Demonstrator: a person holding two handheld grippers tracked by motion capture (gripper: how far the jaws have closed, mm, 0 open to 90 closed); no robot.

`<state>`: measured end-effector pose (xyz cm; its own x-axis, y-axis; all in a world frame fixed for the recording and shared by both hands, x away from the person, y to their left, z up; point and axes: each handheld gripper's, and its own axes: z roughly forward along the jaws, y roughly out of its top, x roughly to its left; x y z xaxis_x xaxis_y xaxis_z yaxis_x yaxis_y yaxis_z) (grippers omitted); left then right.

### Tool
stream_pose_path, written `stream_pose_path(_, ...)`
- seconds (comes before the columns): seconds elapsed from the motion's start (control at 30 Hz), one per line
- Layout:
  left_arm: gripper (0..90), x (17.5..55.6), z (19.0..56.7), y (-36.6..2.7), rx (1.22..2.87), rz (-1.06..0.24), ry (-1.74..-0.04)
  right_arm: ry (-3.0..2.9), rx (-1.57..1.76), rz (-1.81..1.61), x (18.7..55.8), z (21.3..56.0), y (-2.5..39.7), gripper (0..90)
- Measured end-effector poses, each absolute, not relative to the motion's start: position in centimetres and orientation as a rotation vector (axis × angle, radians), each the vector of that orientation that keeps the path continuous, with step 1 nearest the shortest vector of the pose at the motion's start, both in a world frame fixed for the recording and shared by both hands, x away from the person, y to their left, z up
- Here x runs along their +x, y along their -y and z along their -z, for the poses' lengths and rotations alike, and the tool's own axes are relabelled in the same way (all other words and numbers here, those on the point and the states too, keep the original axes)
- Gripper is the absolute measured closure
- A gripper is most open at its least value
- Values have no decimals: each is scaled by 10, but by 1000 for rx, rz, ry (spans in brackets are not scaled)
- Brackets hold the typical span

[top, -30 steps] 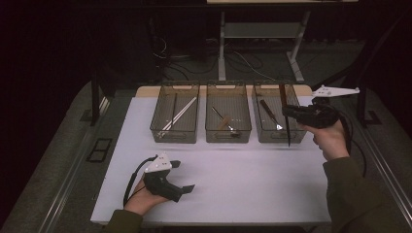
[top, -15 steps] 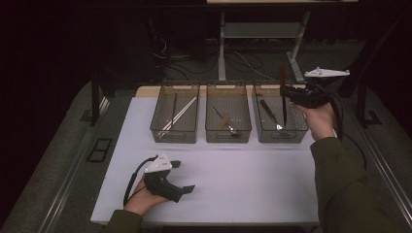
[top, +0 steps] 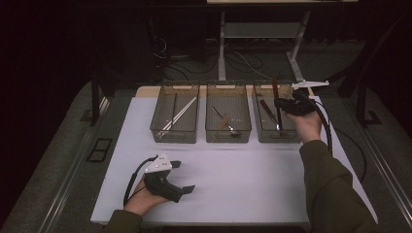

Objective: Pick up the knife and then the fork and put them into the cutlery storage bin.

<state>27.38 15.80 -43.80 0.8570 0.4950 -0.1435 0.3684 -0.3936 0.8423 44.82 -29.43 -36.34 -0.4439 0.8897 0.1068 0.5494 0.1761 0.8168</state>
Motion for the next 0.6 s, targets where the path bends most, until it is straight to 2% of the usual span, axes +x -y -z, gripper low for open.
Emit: stream_pose_path(0.6, 0, 273, 438, -157, 2024, -155, -630, -2106, 1397, -1111, 454, 381, 289, 764)
